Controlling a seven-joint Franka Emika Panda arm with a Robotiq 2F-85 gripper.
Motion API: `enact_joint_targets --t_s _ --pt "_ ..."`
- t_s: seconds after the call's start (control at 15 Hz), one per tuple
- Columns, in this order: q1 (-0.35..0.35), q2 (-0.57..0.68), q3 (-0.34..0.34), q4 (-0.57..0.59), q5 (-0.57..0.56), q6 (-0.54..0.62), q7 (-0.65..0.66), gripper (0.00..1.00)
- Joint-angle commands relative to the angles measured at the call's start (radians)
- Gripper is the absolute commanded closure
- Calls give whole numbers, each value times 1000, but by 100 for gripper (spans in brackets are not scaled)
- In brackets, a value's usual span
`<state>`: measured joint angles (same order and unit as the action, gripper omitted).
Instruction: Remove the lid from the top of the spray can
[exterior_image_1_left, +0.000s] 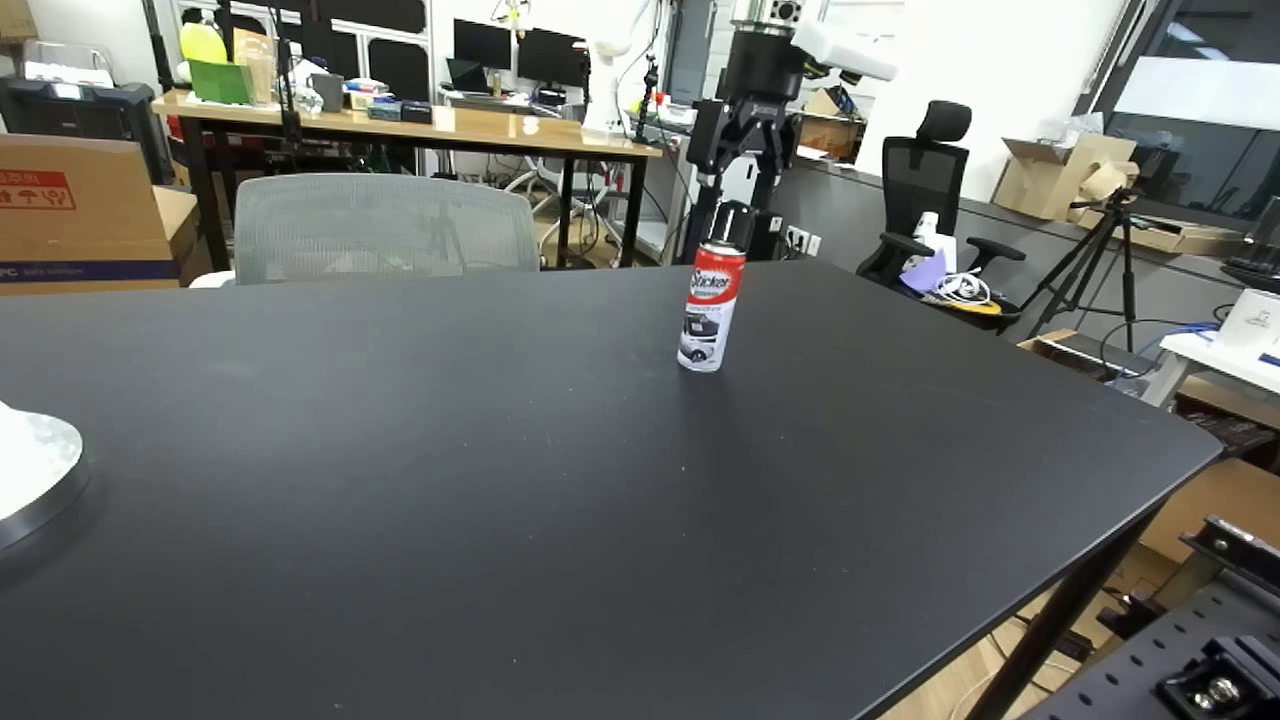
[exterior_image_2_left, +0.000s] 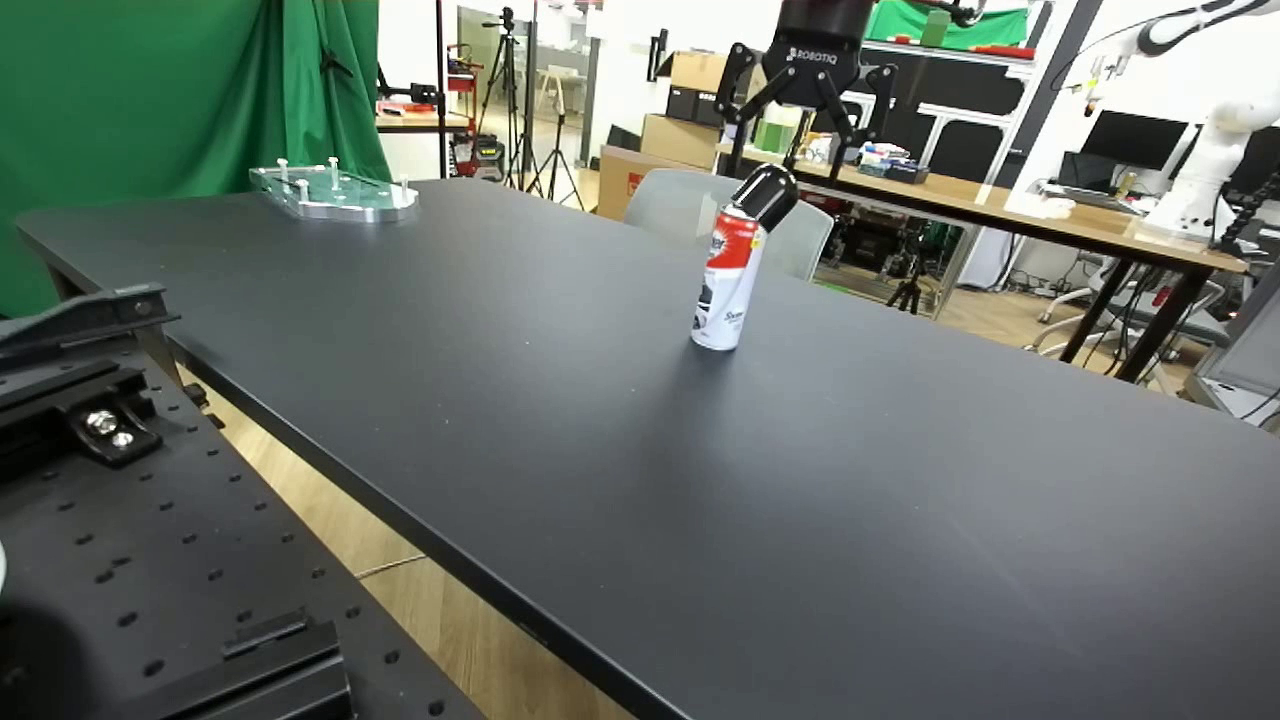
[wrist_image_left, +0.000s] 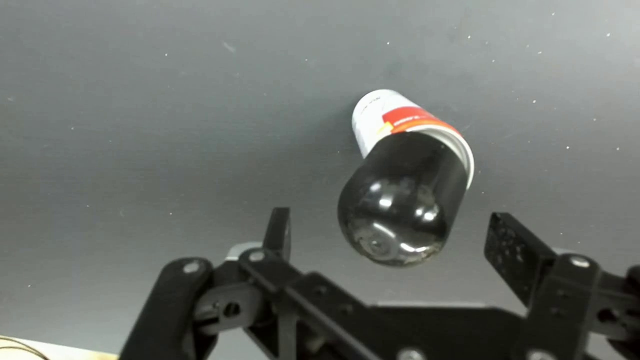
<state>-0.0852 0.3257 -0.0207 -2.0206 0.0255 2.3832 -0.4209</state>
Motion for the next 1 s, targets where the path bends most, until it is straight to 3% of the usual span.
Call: enact_joint_targets --t_s 0.0,0.07,0.13,0.47,0.53,0.93 --pt "-29 15 29 37 34 -43 -29 0" --pt "-35 16 36 39 47 -55 -43 25" --pt "-38 16 39 40 53 -65 -50 26" --pt "-51 8 45 44 84 -109 -77 62" --pt "-52 4 44 43 86 -109 -79 66" --pt "-48 -43 41 20 82 -96 -83 66"
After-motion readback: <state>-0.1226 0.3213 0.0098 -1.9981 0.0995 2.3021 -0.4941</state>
